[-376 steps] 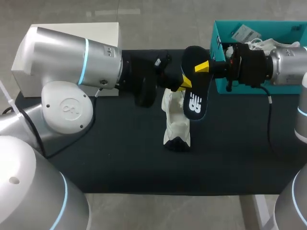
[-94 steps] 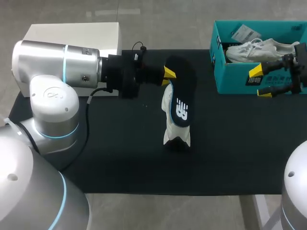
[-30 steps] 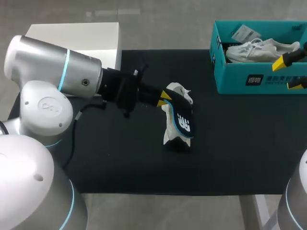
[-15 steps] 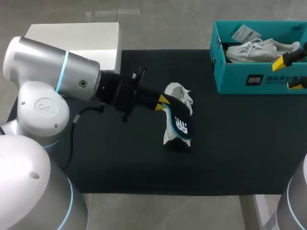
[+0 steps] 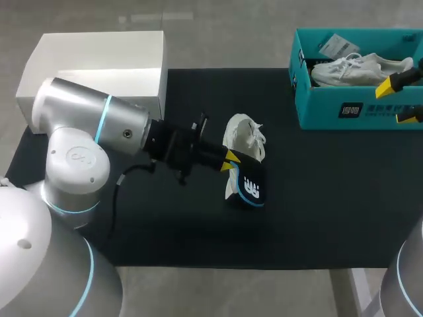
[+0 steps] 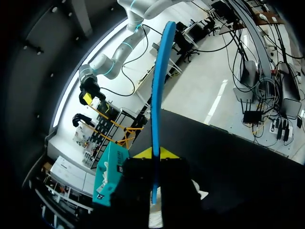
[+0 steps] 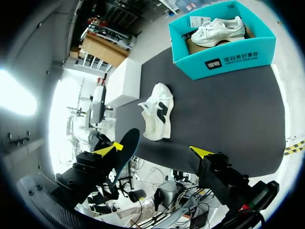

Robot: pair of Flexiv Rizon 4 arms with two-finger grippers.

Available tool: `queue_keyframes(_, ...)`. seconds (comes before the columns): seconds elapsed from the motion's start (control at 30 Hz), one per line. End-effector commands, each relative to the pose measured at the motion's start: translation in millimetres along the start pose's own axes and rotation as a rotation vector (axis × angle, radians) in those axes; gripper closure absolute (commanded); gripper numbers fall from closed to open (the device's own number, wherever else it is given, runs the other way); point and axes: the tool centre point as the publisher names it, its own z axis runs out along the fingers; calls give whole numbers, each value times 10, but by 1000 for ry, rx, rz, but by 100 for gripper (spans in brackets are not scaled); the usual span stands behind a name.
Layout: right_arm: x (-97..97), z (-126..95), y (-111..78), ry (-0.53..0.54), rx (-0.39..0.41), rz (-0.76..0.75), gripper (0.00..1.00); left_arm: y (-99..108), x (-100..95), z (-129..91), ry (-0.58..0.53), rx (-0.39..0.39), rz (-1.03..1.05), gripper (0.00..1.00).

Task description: Take the shoe out of the shoebox, open the shoe tongue, remove and reinsert the insole, then place the shoe into the shoebox

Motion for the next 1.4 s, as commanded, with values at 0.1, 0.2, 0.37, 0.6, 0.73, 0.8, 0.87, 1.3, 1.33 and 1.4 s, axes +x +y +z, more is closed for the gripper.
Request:
queue_keyframes(0.1,1,2,-7,-4,-1,2,0,175,-99,145,3,-5,-14,100)
queue_keyframes(0.2,1,2,-7,-4,-1,2,0,289,-122,183,-2,11,-27,100)
queue_keyframes(0.37,1,2,-7,-4,-1,2,0,444,-177,245,-7,33,-41,100)
queue_keyframes(0.6,1,2,-7,-4,-1,2,0,458,-159,302,11,79,-77,100)
queue_keyframes(0.73,1,2,-7,-4,-1,2,0,458,-159,302,11,79,-77,100)
queue_keyframes(0.8,1,2,-7,-4,-1,2,0,458,-159,302,11,79,-77,100)
queue_keyframes(0.87,1,2,-7,-4,-1,2,0,458,-159,302,11,79,-77,100)
queue_keyframes(1.3,1,2,-7,-4,-1,2,0,686,-21,270,27,82,-148,100)
queue_keyframes(1.33,1,2,-7,-4,-1,2,0,709,-14,271,26,80,-149,100)
queue_keyframes(1.4,1,2,-7,-4,-1,2,0,744,-6,278,24,72,-154,100)
